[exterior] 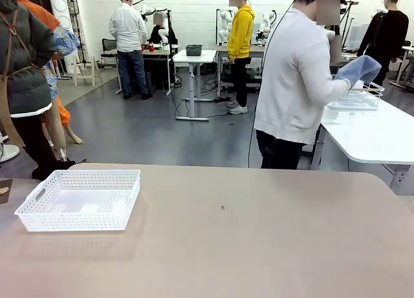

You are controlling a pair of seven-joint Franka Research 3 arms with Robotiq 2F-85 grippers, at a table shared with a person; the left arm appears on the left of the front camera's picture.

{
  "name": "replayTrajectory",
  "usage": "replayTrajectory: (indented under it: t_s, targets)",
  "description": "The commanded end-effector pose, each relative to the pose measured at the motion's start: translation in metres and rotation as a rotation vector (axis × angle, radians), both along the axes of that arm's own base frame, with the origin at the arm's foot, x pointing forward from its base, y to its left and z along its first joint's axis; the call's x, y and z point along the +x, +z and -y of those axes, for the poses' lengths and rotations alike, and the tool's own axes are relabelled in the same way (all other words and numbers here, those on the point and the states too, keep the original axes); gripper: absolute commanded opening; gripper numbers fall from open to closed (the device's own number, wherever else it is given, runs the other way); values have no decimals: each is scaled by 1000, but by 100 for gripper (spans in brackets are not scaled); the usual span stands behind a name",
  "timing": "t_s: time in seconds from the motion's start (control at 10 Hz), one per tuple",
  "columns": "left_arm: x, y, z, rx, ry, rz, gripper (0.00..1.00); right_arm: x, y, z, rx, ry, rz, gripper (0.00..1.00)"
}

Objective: Clean and organize the cups into the basket.
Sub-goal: Pick up the Organizing basket and move it to the center of the table, then pick up the Reusable plastic cup from the right side of the table and place it inside the Organizing basket.

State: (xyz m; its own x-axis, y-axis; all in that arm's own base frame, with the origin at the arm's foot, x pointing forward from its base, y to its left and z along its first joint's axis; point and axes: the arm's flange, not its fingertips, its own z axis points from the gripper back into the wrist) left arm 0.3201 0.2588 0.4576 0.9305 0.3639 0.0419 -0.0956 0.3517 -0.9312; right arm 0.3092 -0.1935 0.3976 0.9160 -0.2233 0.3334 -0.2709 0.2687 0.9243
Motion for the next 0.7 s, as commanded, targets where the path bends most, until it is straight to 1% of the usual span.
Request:
replayTrajectory:
  t_s: [0.0,0.6]
  targets:
    - [0,-2,0,-25,-3,11,100,0,-2,3,-7,-14,-14,100]
    - [0,-2,0,-25,-3,11,100,0,-2,3,-7,-14,-14,100]
